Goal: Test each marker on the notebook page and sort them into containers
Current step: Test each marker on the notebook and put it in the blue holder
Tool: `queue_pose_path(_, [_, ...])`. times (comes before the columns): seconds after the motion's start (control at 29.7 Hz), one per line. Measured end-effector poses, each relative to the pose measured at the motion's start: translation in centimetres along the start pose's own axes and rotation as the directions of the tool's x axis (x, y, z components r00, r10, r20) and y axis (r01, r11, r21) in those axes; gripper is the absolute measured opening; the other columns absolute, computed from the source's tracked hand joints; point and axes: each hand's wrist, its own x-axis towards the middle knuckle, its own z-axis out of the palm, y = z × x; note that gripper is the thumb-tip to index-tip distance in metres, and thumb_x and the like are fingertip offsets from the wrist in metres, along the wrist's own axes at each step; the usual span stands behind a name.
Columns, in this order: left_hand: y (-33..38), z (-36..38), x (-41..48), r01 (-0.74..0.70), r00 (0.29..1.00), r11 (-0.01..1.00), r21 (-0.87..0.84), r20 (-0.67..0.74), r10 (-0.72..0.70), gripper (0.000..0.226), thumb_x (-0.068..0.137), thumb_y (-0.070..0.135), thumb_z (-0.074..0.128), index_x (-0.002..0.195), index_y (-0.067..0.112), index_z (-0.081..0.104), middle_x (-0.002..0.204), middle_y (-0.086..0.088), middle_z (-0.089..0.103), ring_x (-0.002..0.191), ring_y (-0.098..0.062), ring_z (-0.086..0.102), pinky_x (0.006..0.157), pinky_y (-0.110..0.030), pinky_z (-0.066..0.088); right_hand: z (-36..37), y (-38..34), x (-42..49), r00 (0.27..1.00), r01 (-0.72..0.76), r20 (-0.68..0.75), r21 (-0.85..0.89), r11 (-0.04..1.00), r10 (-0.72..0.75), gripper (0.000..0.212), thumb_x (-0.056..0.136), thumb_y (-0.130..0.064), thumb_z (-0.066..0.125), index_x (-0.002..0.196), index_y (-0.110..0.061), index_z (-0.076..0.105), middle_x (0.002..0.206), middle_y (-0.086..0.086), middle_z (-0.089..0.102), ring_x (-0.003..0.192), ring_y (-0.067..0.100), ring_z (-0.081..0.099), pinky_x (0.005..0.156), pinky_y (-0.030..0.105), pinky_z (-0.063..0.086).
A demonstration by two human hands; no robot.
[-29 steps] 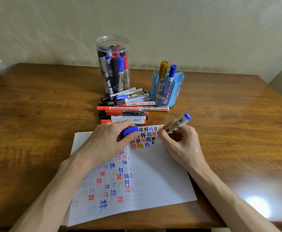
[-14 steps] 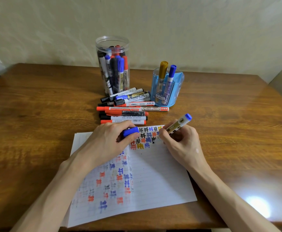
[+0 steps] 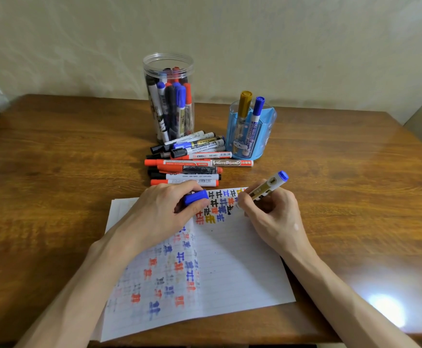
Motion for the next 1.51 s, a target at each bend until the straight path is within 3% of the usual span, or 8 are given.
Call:
queue_pose_path(0.1, [0.0, 0.0, 0.0, 0.001, 1.0, 1.0, 0.003, -0.002, -0.001, 0.041, 0.09, 0.068, 0.043, 0.108, 0.037, 0.063, 0.084, 0.015, 0.069, 0.077, -0.006, 0.064, 0.07, -0.032, 0.054, 0.1, -0.1, 0.0, 1.0, 0.011, -0.002, -0.018, 1.0, -0.011, 0.023, 0.091, -0.028, 0.068, 0.074, -0.013, 0.065, 0.06, 0.0, 0.062, 0.052, 0.009, 0.05, 0.048, 0.033, 0.041])
queue_pose_path(0.34, [0.1, 0.0, 0.1, 0.002, 1.0, 1.0, 0.006, 0.0, -0.002, 0.041, 0.09, 0.067, 0.043, 0.106, 0.036, 0.063, 0.084, 0.015, 0.069, 0.076, -0.006, 0.064, 0.069, -0.031, 0.053, 0.1, -0.3, -0.2, 1.0, 0.015, 0.027, -0.082, 0.997, -0.013, 0.029, 0.089, -0.019, 0.069, 0.066, -0.007, 0.057, 0.054, -0.008, 0.05, 0.049, 0.005, 0.04, 0.048, 0.023, 0.032])
queue_pose_path(0.57, [0.0, -0.1, 0.0, 0.002, 1.0, 1.0, 0.005, -0.005, -0.002, 0.037, 0.092, 0.065, 0.046, 0.104, 0.036, 0.063, 0.08, 0.014, 0.068, 0.074, -0.008, 0.063, 0.068, -0.032, 0.052, -0.1, -0.3, -0.1, 1.0, 0.002, -0.031, -0.055, 0.998, -0.004, 0.031, 0.087, -0.037, 0.065, 0.072, -0.01, 0.063, 0.061, 0.003, 0.061, 0.051, 0.019, 0.049, 0.049, 0.036, 0.041])
queue_pose_path(0.87, [0.0, -0.2, 0.0, 0.007, 1.0, 0.998, -0.063, 0.013, -0.006, 0.045, 0.084, 0.069, 0.05, 0.11, 0.035, 0.066, 0.088, 0.018, 0.069, 0.082, -0.005, 0.064, 0.07, -0.02, 0.049, 0.0, -0.2, -0.2, 1.0, -0.018, 0.002, -0.109, 0.994, 0.018, 0.03, 0.087, -0.018, 0.07, 0.066, -0.003, 0.054, 0.055, -0.002, 0.047, 0.052, 0.005, 0.037, 0.05, 0.029, 0.032])
queue_pose_path(1.04, [0.2, -0.2, 0.0, -0.018, 1.0, 0.989, -0.143, -0.02, 0.016, 0.04, 0.08, 0.066, 0.059, 0.109, 0.039, 0.065, 0.091, 0.027, 0.065, 0.089, 0.003, 0.062, 0.072, -0.009, 0.046, -0.2, -0.9, 0.2, 0.999, -0.049, -0.011, 0.139, 0.989, 0.051, 0.018, 0.096, -0.01, 0.072, 0.079, -0.011, 0.068, 0.061, 0.002, 0.066, 0.052, 0.011, 0.058, 0.049, 0.026, 0.045])
queue_pose_path(1.18, [0.2, -0.2, 0.0, -0.017, 1.0, 0.988, -0.156, 0.015, 0.02, 0.044, 0.08, 0.068, 0.056, 0.112, 0.04, 0.066, 0.097, 0.024, 0.069, 0.089, 0.0, 0.065, 0.073, -0.017, 0.053, -0.3, -1.8, 0.1, 0.996, -0.075, 0.066, 0.333, 0.94, 0.056, 0.013, 0.099, -0.016, 0.073, 0.093, -0.004, 0.071, 0.072, 0.016, 0.072, 0.058, 0.022, 0.066, 0.056, 0.017, 0.049])
queue_pose_path(1.34, [0.2, -0.2, 0.0, -0.026, 0.999, 0.988, -0.152, 0.028, 0.031, 0.043, 0.08, 0.066, 0.056, 0.113, 0.041, 0.067, 0.096, 0.021, 0.071, 0.088, 0.0, 0.066, 0.071, -0.016, 0.052, -0.3, -2.1, 0.1, 0.994, -0.067, 0.105, 0.373, 0.926, 0.03, 0.013, 0.096, -0.014, 0.074, 0.095, -0.002, 0.073, 0.07, 0.012, 0.073, 0.052, 0.012, 0.063, 0.053, 0.011, 0.046])
queue_pose_path(1.51, [0.3, -0.3, -0.2, -0.048, 0.999, 0.985, -0.166, 0.018, 0.052, 0.051, 0.078, 0.07, 0.049, 0.115, 0.041, 0.069, 0.098, 0.021, 0.071, 0.093, 0.002, 0.065, 0.077, -0.017, 0.051, -0.3, -2.0, 0.1, 0.979, -0.1, 0.2, 0.31, 0.946, 0.038, 0.018, 0.083, -0.021, 0.085, 0.099, -0.013, 0.08, 0.082, 0.001, 0.08, 0.061, 0.009, 0.067, 0.06, 0.02, 0.053])
